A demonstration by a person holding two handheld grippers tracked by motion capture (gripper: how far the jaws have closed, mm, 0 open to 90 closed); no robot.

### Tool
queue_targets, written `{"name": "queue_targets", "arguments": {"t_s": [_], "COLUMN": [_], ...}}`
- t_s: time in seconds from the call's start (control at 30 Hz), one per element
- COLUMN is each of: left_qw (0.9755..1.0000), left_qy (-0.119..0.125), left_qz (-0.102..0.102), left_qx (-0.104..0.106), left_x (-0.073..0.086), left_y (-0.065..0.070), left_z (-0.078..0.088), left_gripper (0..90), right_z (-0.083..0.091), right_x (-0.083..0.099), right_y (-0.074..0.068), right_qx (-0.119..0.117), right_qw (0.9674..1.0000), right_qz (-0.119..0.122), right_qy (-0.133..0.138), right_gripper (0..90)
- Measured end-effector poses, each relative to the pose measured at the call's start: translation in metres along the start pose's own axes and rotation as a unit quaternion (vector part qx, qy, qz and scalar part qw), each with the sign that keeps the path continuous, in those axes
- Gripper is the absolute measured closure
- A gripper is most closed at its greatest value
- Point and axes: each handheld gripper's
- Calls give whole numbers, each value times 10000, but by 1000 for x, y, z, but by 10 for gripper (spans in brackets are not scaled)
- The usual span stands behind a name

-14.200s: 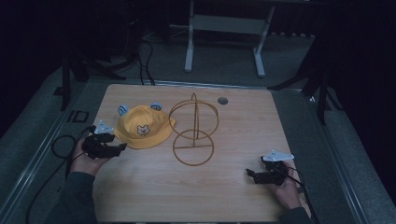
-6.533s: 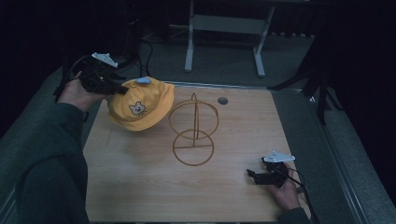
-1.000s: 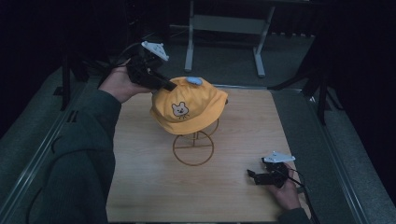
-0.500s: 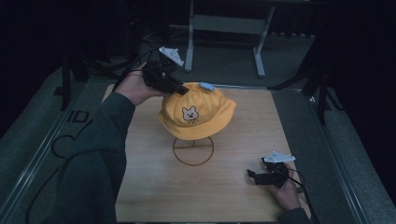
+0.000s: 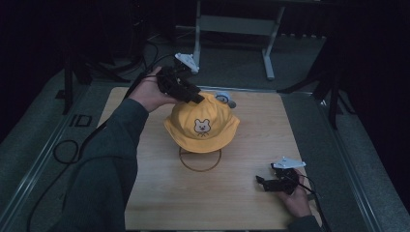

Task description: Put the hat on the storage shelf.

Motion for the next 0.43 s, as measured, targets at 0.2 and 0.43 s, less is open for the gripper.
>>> {"name": "queue_targets", "arguments": {"t_s": [0.2, 0.43], "left_qw": [9995, 9962], "left_qy": [237, 591], "left_qz": [213, 463], "left_qx": [-90, -434], "left_x": [2, 9], "left_y": [-4, -10], "left_z": [9, 24], "left_gripper": [458, 311], "right_z": [0, 0], "right_x": [0, 0], "right_y": [0, 0], "right_qx": [-4, -5], "right_qw": [10000, 10000], "right_qz": [-11, -11], "right_qy": [-6, -6], "right_gripper": [136, 136]}}
Point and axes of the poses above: each handheld gripper's, and its own axes: z roughly backward along the jaws, x roughly out of its underside, y roughly to its right, and after that the axes turned 5 degrees about -y, right-handed
